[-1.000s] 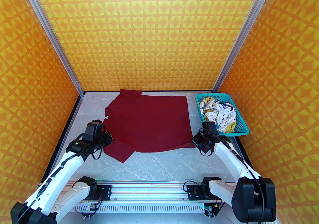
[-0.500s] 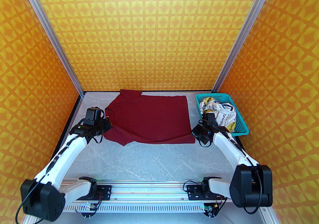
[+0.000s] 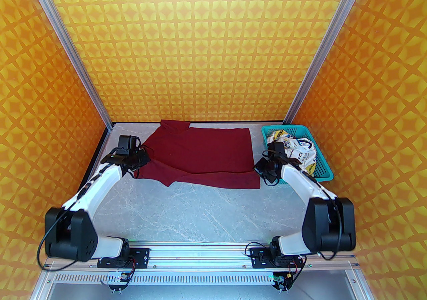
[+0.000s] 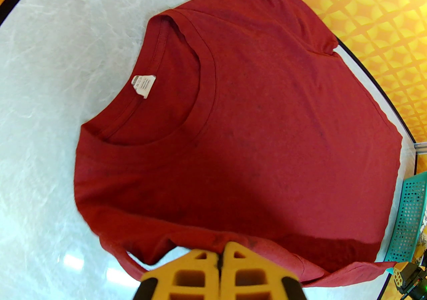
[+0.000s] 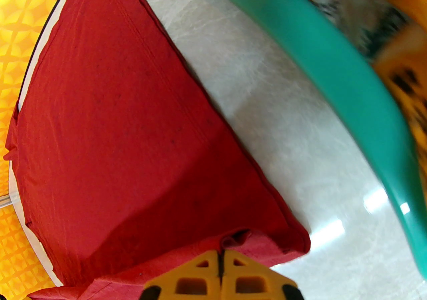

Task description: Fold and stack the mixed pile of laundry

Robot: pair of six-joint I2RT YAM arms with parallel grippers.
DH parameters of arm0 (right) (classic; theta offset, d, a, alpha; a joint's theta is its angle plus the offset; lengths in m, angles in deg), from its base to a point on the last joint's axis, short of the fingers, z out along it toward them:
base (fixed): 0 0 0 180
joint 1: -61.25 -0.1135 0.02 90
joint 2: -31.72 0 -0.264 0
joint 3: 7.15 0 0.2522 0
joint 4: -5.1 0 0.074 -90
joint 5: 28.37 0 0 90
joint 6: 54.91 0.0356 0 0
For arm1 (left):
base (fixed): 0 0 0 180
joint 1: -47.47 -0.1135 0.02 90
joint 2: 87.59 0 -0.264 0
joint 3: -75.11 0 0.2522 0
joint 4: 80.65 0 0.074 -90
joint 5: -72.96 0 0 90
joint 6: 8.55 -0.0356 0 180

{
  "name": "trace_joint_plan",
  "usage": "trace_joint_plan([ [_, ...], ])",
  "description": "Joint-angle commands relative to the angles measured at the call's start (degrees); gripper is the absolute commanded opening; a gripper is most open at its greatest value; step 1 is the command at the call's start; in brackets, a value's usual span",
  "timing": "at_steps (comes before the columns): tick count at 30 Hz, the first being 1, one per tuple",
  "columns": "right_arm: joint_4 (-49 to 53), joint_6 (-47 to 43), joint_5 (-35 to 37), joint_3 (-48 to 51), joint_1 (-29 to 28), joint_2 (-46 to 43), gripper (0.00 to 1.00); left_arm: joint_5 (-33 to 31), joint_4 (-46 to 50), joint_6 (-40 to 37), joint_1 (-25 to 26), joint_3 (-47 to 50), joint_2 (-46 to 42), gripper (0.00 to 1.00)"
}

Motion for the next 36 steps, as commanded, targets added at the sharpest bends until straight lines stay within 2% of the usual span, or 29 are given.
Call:
trace_joint_plan([
  [1,-2.1,-1.5,1.5,-3.1,-0.1,2.7,0.0,1.7,-3.3,-0.8,-1.4,-2.8,2.5,0.0],
  [10,-2.4,-3.1,1.5,-8.4,-0.1,10.7,0.0,3.0,-5.1,-1.0,-3.6,-6.4,11.0,0.0],
  [18,-2.0,-4.6,4.4,-10.0,-0.1,13.8,0.0,4.5,-6.6,-1.4,-5.1,-7.0,16.3,0.0],
  [24,-3.3,-6.4,2.9,-12.7,-0.1,17.6,0.0,5.1,-8.4,-0.8,-5.6,-7.6,20.2,0.0],
  [25,-3.8,-6.6,2.3,-13.1,-0.1,18.2,0.0,5.0,-8.5,-0.9,-5.6,-7.8,20.7,0.04],
  [26,-4.2,-6.9,2.0,-13.6,-0.1,18.8,0.04,5.1,-8.6,-0.8,-5.8,-8.0,21.2,0.1],
  [28,-4.7,-7.7,1.9,-14.4,-0.1,19.6,0.23,5.1,-8.8,-0.6,-6.3,-8.3,21.6,0.28],
  [29,-4.6,-8.0,2.4,-14.8,-0.1,19.7,0.3,5.1,-8.8,-0.6,-6.6,-8.3,21.4,0.41],
  [30,-4.2,-8.5,2.9,-15.3,-0.1,19.7,0.35,5.1,-8.6,-0.8,-7.0,-8.3,21.0,0.47],
  [33,-2.5,-10.0,3.6,-16.4,-0.1,18.0,0.4,4.6,-7.3,-2.5,-7.5,-7.2,17.4,0.51],
  [36,-1.4,-11.1,4.6,-15.2,-0.5,14.2,0.41,4.3,-6.2,-4.0,-7.4,-3.0,11.5,0.49],
])
